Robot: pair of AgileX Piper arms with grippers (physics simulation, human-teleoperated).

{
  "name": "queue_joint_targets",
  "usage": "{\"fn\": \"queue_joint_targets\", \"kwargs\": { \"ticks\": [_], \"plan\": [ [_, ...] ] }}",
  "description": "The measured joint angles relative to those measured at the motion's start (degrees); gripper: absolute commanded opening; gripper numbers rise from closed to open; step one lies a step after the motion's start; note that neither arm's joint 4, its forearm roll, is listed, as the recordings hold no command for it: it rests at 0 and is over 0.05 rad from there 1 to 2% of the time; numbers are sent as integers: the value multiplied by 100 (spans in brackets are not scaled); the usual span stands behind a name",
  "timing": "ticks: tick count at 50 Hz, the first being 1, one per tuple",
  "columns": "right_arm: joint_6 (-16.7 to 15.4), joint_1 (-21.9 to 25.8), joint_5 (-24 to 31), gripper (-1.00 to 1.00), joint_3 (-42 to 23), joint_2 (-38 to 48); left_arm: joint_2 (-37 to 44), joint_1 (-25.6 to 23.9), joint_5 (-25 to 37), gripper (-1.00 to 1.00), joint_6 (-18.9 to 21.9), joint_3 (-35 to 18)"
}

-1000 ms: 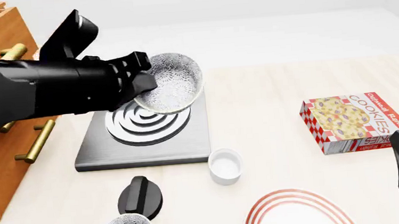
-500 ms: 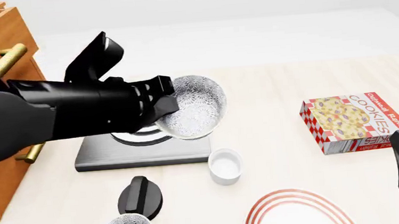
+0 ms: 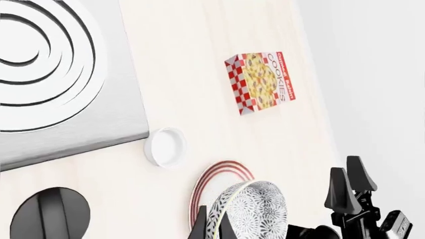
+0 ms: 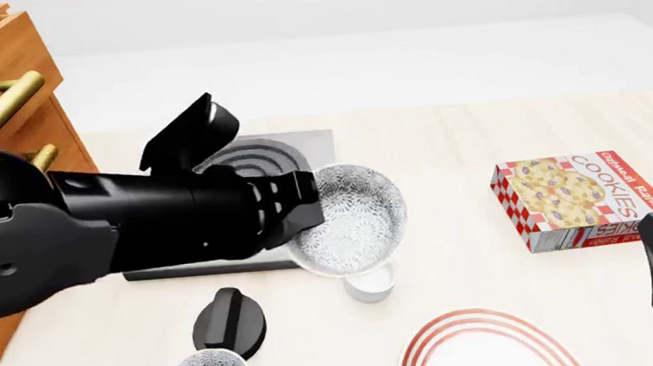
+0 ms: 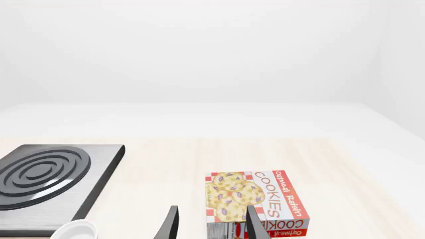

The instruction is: Pick the akita bowl on the wooden cabinet and place it on the plate.

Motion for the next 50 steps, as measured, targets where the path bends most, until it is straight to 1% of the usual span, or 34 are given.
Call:
{"fn": "queue_joint_targets", "kwargs": {
  "ticks": [12, 27, 50],
  "plan": [
    [0, 0, 0, 100, 0, 0, 24, -285, -60, -100, -81, 111],
    [0, 0, 0, 100, 0, 0, 91, -523, -153, -100, -136, 195],
    [0, 0, 0, 100, 0, 0, 532, -625, -448, -100, -189, 253]
  ]
}}
